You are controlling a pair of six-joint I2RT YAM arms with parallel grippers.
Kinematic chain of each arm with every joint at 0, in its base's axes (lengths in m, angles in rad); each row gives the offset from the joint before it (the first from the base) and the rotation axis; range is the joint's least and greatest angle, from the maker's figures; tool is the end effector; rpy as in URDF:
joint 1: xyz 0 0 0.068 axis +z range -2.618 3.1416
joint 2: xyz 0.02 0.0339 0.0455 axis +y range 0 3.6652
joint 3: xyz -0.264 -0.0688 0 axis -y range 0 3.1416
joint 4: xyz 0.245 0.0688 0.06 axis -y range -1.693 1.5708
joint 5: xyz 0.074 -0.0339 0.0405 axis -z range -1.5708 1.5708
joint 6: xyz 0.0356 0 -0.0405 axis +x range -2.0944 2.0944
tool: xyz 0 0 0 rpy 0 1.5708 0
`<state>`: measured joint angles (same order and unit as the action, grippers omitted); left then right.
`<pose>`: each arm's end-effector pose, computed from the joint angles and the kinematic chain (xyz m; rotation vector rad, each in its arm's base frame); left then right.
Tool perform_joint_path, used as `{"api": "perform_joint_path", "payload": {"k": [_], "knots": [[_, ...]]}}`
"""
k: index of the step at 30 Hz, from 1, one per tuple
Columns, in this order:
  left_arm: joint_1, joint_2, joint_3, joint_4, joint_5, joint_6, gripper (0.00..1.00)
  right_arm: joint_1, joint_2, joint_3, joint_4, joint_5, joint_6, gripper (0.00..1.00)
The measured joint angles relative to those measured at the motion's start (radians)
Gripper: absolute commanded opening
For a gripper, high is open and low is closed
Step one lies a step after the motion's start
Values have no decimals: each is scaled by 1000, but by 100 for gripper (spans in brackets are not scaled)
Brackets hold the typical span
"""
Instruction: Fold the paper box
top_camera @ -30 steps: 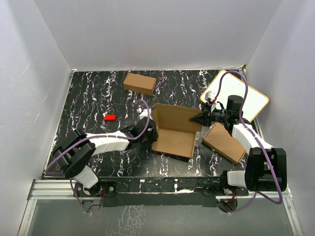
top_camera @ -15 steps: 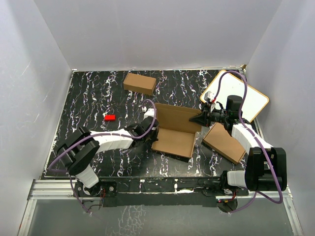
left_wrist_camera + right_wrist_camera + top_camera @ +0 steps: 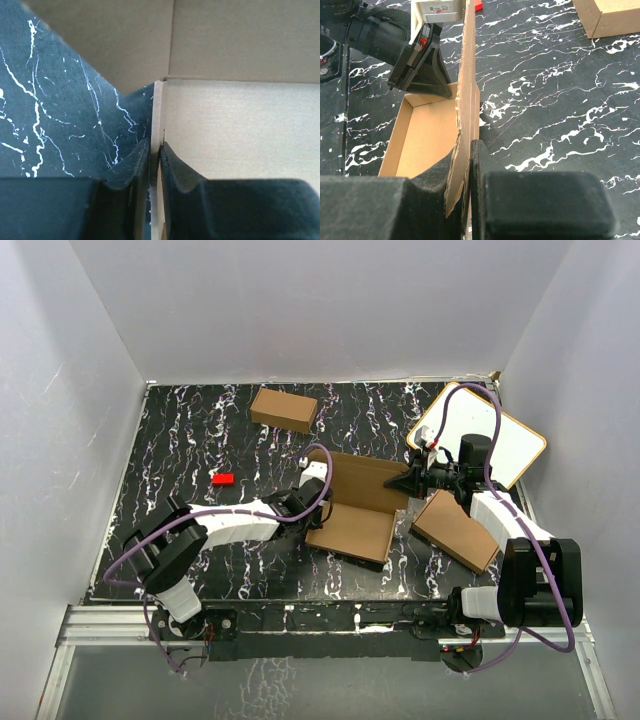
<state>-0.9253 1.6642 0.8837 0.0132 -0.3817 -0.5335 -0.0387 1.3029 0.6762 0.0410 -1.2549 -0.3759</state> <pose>0.2139 -0.2620 0.1723 0.2606 2.2761 -0.3176 0.2557 0.0240 0.2260 -0.9593 1.6012 1.0423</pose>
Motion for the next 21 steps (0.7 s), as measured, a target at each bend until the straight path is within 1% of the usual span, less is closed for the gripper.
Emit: {"api": "perform_joint_path", "payload": {"k": [1, 7, 9, 11, 13, 16, 19, 21], "knots": [[0, -2, -1, -7, -2, -3, 20, 0, 1, 0, 0, 0, 0, 8], [1, -13, -2, -38, 2, -17, 23, 0, 2, 0, -1, -3, 0, 8], [1, -21, -2, -49, 5, -19, 28, 0, 2, 0, 0, -5, 0, 8], [1, -28, -2, -63, 8, -24, 35, 0, 2, 0, 0, -6, 0, 8], [2, -34, -2, -81, 19, -33, 40, 0, 2, 0, 0, -7, 0, 8], [3, -55, -6, -99, 34, -53, 50, -2, 2, 0, 0, -7, 0, 8], [5, -117, -32, -100, 45, -72, 59, -2, 2, 0, 0, -7, 0, 8], [6, -186, -53, -97, 53, -84, 62, -2, 2, 0, 0, -7, 0, 8]]}}
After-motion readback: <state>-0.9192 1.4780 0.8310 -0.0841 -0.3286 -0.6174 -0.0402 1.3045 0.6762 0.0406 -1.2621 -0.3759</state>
